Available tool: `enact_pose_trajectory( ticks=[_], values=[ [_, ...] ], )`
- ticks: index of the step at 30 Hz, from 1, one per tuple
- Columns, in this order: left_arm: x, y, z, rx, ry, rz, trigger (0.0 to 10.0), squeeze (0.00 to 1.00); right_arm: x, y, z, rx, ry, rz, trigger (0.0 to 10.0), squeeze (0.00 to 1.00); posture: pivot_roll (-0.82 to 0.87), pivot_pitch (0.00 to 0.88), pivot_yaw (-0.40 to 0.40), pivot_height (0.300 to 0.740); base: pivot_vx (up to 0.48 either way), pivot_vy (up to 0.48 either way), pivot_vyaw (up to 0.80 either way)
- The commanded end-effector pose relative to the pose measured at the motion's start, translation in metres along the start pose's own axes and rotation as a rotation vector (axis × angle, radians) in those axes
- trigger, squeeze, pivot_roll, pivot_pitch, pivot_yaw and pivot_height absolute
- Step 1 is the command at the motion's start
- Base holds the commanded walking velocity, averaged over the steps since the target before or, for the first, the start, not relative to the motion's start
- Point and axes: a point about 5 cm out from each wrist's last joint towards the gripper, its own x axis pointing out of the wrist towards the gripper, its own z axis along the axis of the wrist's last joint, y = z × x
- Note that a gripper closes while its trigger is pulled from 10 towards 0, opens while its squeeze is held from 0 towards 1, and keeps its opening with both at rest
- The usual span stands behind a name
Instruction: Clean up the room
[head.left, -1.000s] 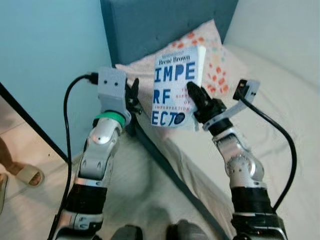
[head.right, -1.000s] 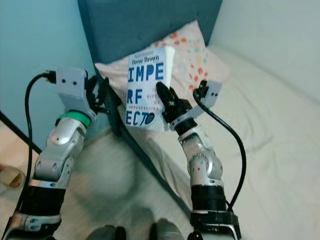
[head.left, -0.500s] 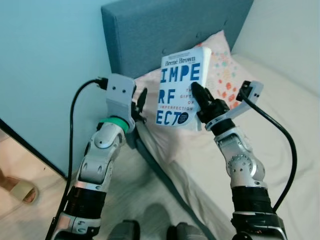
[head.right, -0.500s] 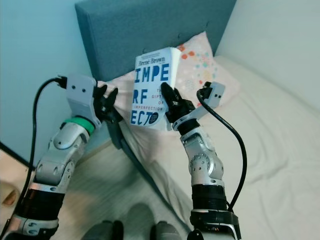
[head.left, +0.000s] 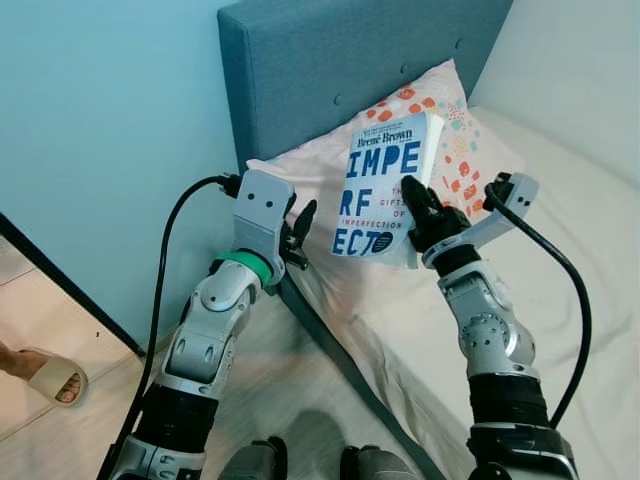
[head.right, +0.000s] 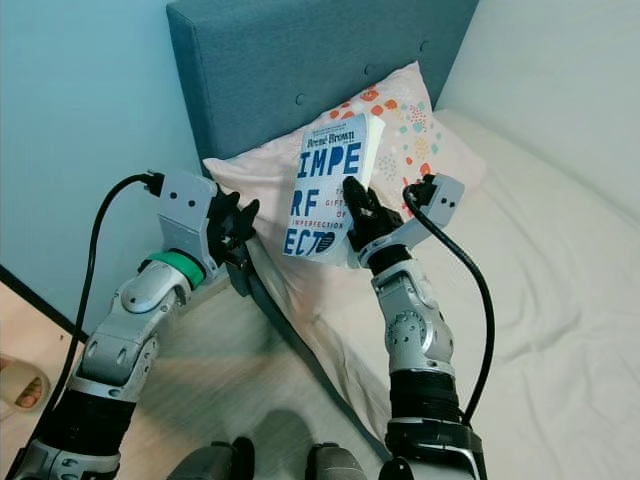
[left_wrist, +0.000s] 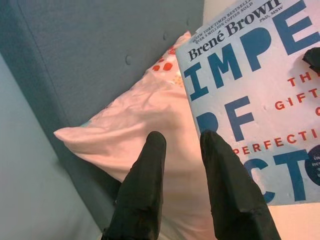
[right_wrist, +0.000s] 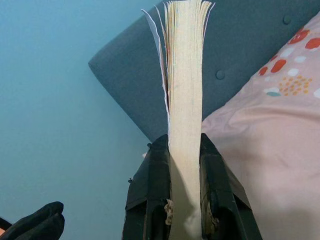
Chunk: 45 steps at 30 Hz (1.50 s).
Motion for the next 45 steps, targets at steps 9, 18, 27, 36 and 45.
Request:
enact_pose_trajectory(
  ticks=[9,18,27,36,45],
  values=[
    [-0.002,0.002,-0.001,0.0,0.002,0.01,10.0,0.0,-0.002,-0.008,0.003,0.001,-0.029,-0.042,10.0,0.0,-0.03,0.048,0.041,0.638,0.0,0.0,0.0],
    [-0.002,0.002,-0.001,0.001,0.004,0.011,10.0,0.0,-0.001,-0.01,0.004,0.008,-0.036,-0.054,10.0,0.0,-0.03,0.046,0.042,0.608,0.0,0.0,0.0],
    [-0.004,0.002,-0.003,-0.001,0.009,0.011,10.0,0.0,0.0,-0.016,0.008,0.043,-0.067,-0.086,10.0,0.0,-0.02,0.055,0.043,0.594,0.0,0.0,0.0],
    [-0.012,0.002,-0.003,0.0,0.021,0.014,10.0,0.0,0.006,-0.026,0.007,0.18,-0.087,-0.127,10.0,0.0,0.0,0.101,0.052,0.594,0.0,0.0,0.0],
    [-0.026,0.008,0.01,-0.005,0.017,0.041,10.0,0.0,0.01,-0.048,-0.003,0.25,-0.029,-0.207,10.0,0.0,0.03,0.231,0.068,0.594,0.0,0.0,0.0]
  ],
)
